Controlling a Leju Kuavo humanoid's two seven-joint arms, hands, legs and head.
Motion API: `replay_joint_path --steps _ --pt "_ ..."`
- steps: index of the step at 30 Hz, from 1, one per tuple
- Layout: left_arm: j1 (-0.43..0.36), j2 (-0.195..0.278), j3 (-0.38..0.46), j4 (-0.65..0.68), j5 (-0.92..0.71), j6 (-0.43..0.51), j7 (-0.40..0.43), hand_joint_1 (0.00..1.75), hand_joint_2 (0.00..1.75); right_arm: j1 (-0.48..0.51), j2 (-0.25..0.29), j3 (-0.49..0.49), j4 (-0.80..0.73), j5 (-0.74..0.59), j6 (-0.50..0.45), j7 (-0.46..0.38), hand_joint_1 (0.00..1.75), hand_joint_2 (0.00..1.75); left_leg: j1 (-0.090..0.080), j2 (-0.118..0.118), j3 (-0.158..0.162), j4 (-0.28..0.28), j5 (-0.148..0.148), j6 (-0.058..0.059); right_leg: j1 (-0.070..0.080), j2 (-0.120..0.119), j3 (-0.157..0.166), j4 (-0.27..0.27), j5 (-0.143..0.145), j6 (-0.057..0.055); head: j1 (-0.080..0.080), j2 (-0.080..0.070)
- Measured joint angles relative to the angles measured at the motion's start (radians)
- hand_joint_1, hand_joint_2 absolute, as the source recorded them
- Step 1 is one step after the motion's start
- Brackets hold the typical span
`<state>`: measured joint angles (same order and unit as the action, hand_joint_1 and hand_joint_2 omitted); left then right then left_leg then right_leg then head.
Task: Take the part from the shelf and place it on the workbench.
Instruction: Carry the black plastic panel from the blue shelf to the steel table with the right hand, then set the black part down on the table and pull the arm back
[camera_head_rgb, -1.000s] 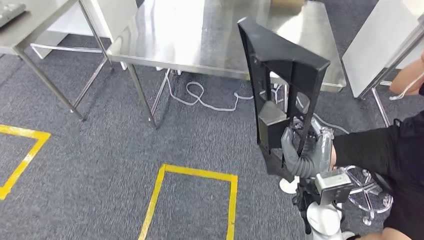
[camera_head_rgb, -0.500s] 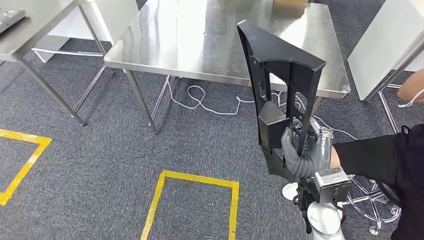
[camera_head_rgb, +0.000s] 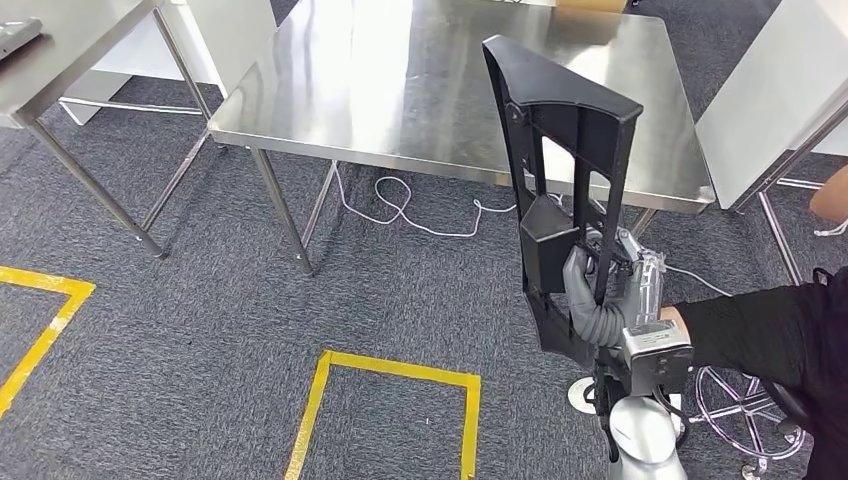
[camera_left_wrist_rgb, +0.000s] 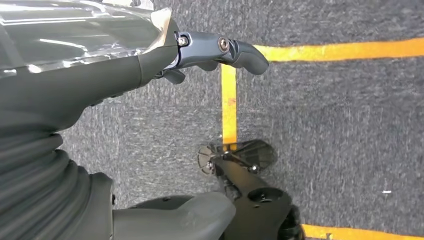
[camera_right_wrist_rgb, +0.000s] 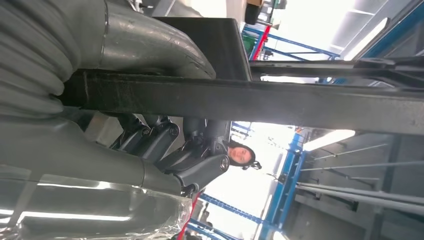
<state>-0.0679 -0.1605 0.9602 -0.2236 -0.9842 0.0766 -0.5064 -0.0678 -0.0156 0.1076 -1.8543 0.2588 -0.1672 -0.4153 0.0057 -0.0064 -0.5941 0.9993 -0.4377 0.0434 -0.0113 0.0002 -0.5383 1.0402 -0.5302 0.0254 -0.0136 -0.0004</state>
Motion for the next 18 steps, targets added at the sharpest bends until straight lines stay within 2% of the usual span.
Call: replay_joint_path --steps 1,3,4,5,6,7,8,9,10,12,14,15,16,18 --pt "0.0 0.0 0.0 0.0 0.0 0.001 0.0 0.0 1.75 0.0 -0.002 0.0 0.0 -0.001 -0.002 0.0 1.75 1.75 0.002 0.0 0.009 -0.005 -0.002 0.006 0.0 0.0 -0.029 0.054 -0.019 -0.003 0.002 0.0" --pt "-0.001 0.0 0.0 0.0 0.0 0.002 0.0 0.0 1.75 0.002 -0.005 0.001 0.004 -0.003 -0.006 0.0 1.75 1.75 0.0 0.0 0.02 -0.007 -0.012 0.013 -0.001 0.0 -0.114 0.194 -0.061 -0.008 0.003 0.0" --pt "-0.001 0.0 0.0 0.0 0.0 0.003 0.0 0.0 1.75 0.004 -0.007 0.001 0.006 -0.005 -0.008 0.001 1.75 1.75 0.0 -0.001 0.026 -0.007 -0.018 0.014 -0.002 0.0 -0.152 0.243 -0.067 -0.005 0.003 0.0" --pt "0.0 0.0 0.0 0.0 0.0 0.004 0.0 0.0 1.75 0.006 -0.009 0.001 0.009 -0.008 -0.01 0.001 1.75 1.75 -0.001 -0.003 0.034 -0.007 -0.025 0.014 -0.002 0.0 -0.172 0.256 -0.056 0.002 0.003 0.0" --pt "0.001 0.0 0.0 0.0 0.0 0.005 0.0 0.0 1.75 0.008 -0.011 0.001 0.011 -0.011 -0.011 0.0 1.75 1.75 -0.001 -0.004 0.044 -0.006 -0.033 0.012 -0.002 0.0 -0.17 0.227 -0.027 0.013 0.003 0.0" --pt "0.001 -0.001 0.001 0.0 0.0 0.006 0.0 0.0 1.75 0.008 -0.013 0.001 0.012 -0.014 -0.012 0.0 1.75 1.75 -0.001 -0.006 0.056 -0.006 -0.042 0.009 -0.002 0.0 -0.148 0.16 0.014 0.023 0.003 0.0" --pt "0.002 -0.002 0.001 0.0 0.0 0.007 0.0 0.0 1.75 0.008 -0.014 0.001 0.014 -0.017 -0.012 0.0 1.75 1.75 -0.002 -0.007 0.065 -0.006 -0.051 0.005 -0.003 -0.001 -0.119 0.085 0.055 0.028 0.004 0.0" --pt "0.001 -0.002 0.001 0.0 0.0 0.008 0.0 0.0 1.75 0.008 -0.015 0.001 0.015 -0.02 -0.012 0.0 1.75 1.75 -0.005 -0.009 0.073 -0.005 -0.062 0.0 -0.002 -0.001 -0.091 0.022 0.084 0.026 0.005 0.0" --pt "0.001 -0.003 0.002 0.0 0.0 0.009 0.001 0.0 1.75 0.007 -0.016 0.002 0.016 -0.023 -0.012 -0.001 1.75 1.75 -0.007 -0.009 0.078 -0.004 -0.072 -0.006 -0.001 -0.001 -0.072 -0.018 0.099 0.019 0.004 0.0" --pt "0.0 -0.003 0.003 0.0 0.001 0.011 0.001 0.0 1.75 0.006 -0.017 0.002 0.018 -0.029 -0.012 -0.002 1.75 1.75 -0.007 -0.009 0.082 -0.004 -0.086 -0.017 0.004 0.0 -0.06 -0.031 0.094 -0.004 0.004 0.0" --pt "-0.001 -0.004 0.003 -0.001 0.001 0.014 0.001 0.0 1.75 0.005 -0.019 0.002 0.019 -0.033 -0.012 -0.002 1.75 1.75 -0.001 -0.007 0.085 0.007 -0.098 -0.03 -0.001 0.002 -0.051 -0.034 0.087 -0.021 0.003 0.0" --pt "-0.001 -0.004 0.004 -0.001 0.002 0.015 0.001 0.0 1.75 0.004 -0.02 0.002 0.019 -0.034 -0.012 -0.002 1.75 1.75 0.002 -0.006 0.076 0.033 -0.112 -0.035 -0.004 0.002 -0.042 -0.037 0.082 -0.029 0.002 0.0" --pt "-0.001 -0.005 0.004 -0.001 0.002 0.016 0.001 0.0 1.75 0.004 -0.019 0.003 0.02 -0.034 -0.012 -0.002 1.75 1.75 0.004 -0.005 0.052 0.083 -0.133 -0.041 -0.007 0.002 -0.033 -0.039 0.077 -0.036 0.0 0.0" --pt "0.0 -0.006 0.004 -0.001 0.002 0.018 0.001 0.0 1.75 0.003 -0.019 0.005 0.021 -0.035 -0.012 -0.002 1.75 1.75 0.007 -0.002 -0.034 0.223 -0.181 -0.049 -0.006 0.002 -0.018 -0.039 0.061 -0.046 -0.002 0.0"
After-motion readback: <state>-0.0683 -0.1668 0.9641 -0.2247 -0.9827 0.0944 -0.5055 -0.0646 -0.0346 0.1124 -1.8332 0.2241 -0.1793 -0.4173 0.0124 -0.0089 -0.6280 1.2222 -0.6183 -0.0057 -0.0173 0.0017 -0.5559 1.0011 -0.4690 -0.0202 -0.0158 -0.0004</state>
